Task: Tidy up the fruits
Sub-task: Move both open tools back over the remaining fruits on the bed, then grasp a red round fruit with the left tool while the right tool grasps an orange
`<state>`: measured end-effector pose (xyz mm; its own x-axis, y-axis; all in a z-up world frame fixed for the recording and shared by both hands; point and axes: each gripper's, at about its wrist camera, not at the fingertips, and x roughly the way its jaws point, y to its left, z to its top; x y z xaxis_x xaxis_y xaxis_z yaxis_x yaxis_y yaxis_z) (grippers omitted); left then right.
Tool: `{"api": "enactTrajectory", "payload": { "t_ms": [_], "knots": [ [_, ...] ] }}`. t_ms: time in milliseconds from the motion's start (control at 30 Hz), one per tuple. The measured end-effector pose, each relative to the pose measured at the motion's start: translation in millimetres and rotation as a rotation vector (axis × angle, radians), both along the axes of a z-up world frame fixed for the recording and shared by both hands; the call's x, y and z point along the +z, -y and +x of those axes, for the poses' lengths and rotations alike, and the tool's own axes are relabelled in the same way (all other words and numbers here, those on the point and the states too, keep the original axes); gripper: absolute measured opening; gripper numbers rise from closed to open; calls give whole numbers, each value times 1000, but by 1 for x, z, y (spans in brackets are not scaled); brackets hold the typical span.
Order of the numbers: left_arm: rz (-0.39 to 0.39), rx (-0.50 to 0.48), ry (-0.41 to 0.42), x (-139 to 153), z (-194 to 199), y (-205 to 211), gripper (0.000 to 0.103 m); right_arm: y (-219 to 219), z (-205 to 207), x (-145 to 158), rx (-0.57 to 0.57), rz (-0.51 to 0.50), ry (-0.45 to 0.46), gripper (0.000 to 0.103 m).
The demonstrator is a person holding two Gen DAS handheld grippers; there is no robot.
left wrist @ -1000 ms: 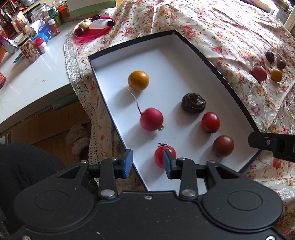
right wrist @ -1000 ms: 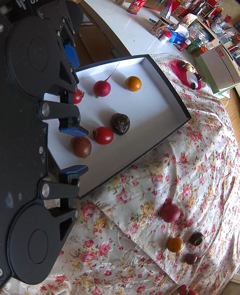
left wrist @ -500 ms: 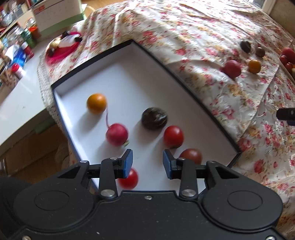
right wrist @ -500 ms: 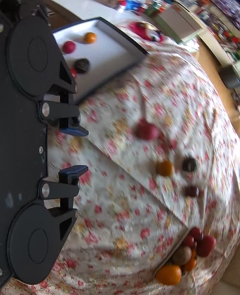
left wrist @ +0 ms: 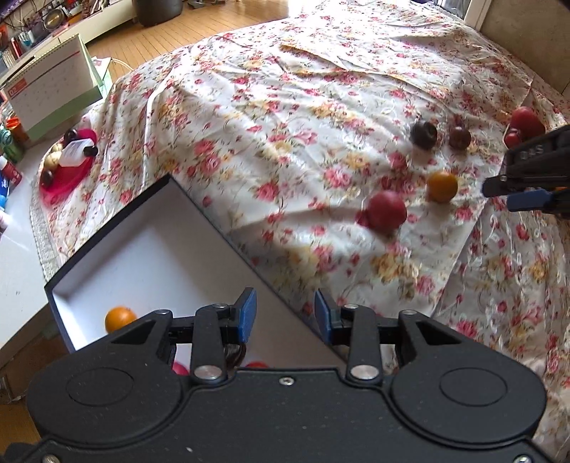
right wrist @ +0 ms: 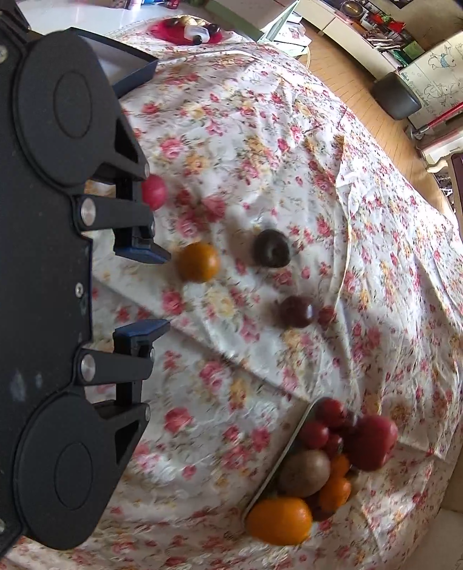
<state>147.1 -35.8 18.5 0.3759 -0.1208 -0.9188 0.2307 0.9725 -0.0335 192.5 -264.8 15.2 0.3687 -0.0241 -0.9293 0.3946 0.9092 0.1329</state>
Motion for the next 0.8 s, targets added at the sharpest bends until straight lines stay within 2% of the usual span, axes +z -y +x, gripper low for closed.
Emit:
{"api": "enactTrajectory", "payload": {
  "t_ms": [200,400,500,667,800],
  "knots": [
    [8,-15,-8,-6,21,8,45,-14,46,-31,27,-27,-48,38],
    [2,-56,-28,-20,35,19,45,-23,60,-65,45,-63,-104,37],
    [-32,-79,-44,-27,43,30,45,-20,56,-64,54,-61,-86,37],
    [-72,-97,-37,-33,57,53,45,-2,42,-49,-8,-62,-48,37],
    [-114,-122,-34,-36,66,72,45,13,32,-38,-49,-17,-19,37]
  ]
}}
